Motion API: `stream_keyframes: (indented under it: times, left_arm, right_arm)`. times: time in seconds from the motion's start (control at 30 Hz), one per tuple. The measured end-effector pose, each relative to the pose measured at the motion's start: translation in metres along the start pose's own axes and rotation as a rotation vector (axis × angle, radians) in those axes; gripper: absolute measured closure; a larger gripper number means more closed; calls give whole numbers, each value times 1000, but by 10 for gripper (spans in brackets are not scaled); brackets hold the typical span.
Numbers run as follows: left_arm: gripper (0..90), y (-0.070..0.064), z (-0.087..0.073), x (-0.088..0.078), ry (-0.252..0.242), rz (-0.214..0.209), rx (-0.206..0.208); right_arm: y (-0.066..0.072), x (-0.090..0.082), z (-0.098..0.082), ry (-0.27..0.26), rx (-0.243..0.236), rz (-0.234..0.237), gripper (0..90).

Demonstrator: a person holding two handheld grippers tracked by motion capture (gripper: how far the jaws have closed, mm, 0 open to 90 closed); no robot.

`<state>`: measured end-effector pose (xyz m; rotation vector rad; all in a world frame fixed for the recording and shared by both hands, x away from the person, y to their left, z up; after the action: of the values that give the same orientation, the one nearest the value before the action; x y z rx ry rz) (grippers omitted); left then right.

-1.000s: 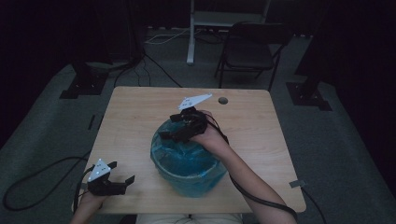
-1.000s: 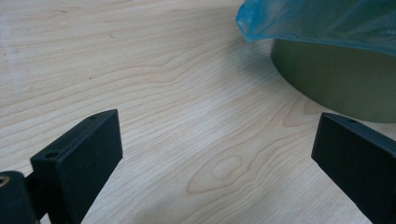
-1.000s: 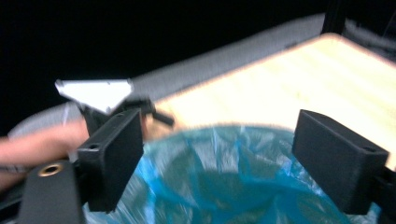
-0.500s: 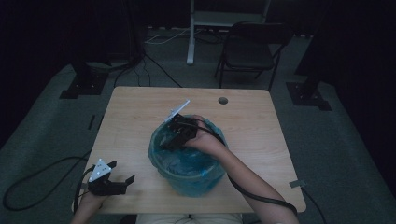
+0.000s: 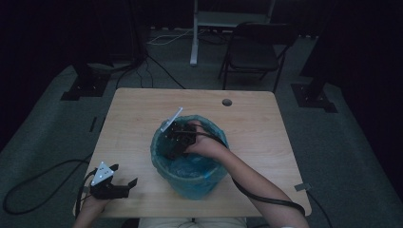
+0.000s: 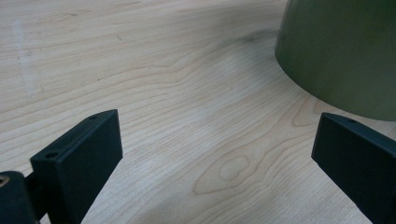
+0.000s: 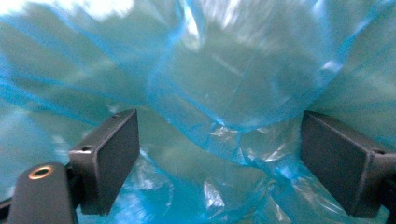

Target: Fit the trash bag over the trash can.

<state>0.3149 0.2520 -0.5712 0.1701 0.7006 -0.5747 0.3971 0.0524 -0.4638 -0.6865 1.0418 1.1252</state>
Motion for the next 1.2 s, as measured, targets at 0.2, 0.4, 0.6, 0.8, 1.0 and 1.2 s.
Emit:
stream_keyframes:
  times: [0.2, 0.4, 0.6, 0.8, 1.0, 1.2]
  left_arm:
    - [23, 0, 0, 0, 0, 5, -1]
    - [24, 1, 0, -1, 3, 11, -2]
    - [23, 1, 0, 0, 7, 16, 3]
    - [23, 3, -2, 0, 10, 26, -9]
    - [24, 1, -5, 3, 41, 43, 13]
    - [24, 3, -5, 4, 48, 61, 10]
  right_arm:
    - [-1, -35, 4, -78, 42, 15, 139]
    - [-8, -69, 3, -173, 56, 11, 139]
    - [-13, -80, -3, -203, 87, 11, 139]
    - [-5, -78, -14, -294, 100, 44, 140]
    - [0, -86, -25, -359, 118, 47, 139]
    - [-8, -99, -35, -449, 157, 16, 139]
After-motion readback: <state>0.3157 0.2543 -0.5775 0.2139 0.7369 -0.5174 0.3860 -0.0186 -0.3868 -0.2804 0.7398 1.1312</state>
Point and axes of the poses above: each handheld gripper's, and its own axes: x roughly forward along the jaws, z roughly out of its top, y roughly to its left, the point moved 8 cm from there along x, roughly forward along the jaws, and after that the axes turned 9 degrees about y, right-handed, at the moved point
